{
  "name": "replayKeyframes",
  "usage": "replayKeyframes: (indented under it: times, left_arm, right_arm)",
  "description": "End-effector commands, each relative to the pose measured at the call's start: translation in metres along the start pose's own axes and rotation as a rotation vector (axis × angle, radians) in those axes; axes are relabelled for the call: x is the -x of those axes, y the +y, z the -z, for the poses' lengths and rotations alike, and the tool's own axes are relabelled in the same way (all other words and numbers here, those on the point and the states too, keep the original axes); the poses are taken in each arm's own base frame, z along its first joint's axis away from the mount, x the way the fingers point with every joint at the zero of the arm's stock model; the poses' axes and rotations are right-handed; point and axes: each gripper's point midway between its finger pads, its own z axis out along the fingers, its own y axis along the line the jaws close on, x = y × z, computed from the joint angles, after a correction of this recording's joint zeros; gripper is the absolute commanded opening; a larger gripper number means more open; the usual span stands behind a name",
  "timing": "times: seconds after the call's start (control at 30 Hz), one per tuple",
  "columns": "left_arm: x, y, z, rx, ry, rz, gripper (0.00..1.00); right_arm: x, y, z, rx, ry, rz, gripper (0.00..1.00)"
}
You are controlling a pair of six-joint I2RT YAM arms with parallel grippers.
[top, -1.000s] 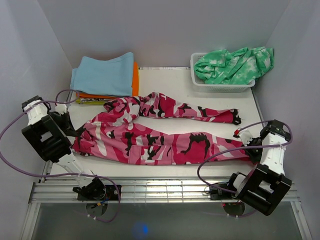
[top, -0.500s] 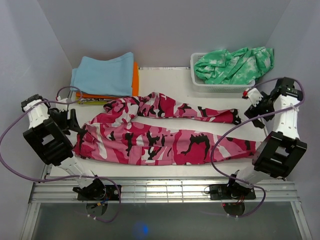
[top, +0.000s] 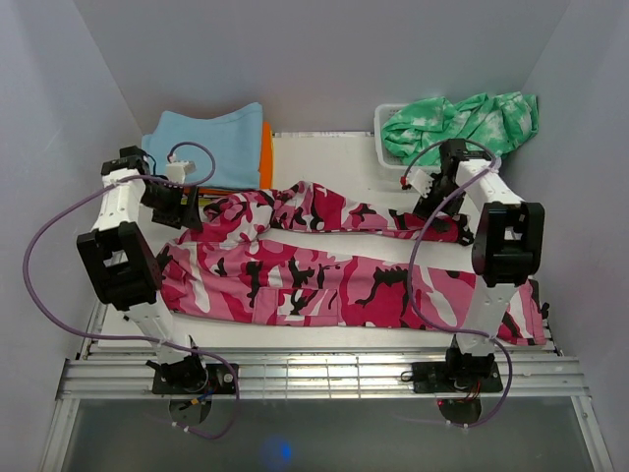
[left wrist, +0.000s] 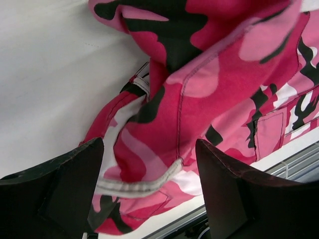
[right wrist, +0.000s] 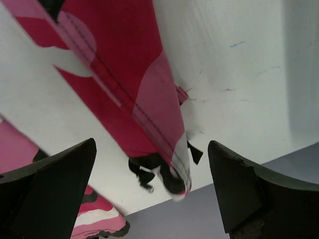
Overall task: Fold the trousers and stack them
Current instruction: Flatten the trousers out
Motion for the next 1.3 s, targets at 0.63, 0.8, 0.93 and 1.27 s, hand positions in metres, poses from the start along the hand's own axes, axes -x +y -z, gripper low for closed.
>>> replayKeyframes:
  times: [0.63,0.8,0.93,1.27]
  left_arm:
    - [-0.015,0.047,0.017,0.096,-0.078,0.146,0.0]
    - [-0.047,0.055,0.027,0.13,-0.031,0.08,0.0]
    - [-0.09,0.021,0.013,0.049,0.056,0.011,0.0]
    - [-0.086,-0.027,0.037,0.023,-0.06,-0.192,0.69]
  right_arm:
    - [-0.04,-0.102,0.098,-0.452,0.097,0.136,0.08]
    - [-0.147,-0.034,0.076,-0.385,0.257,0.296,0.08]
    - [-0.179,0.008,0.055,-0.304,0.326,0.295,0.25]
    - [-0.119,-0.001,0.094,-0.185,0.097,0.128,0.91]
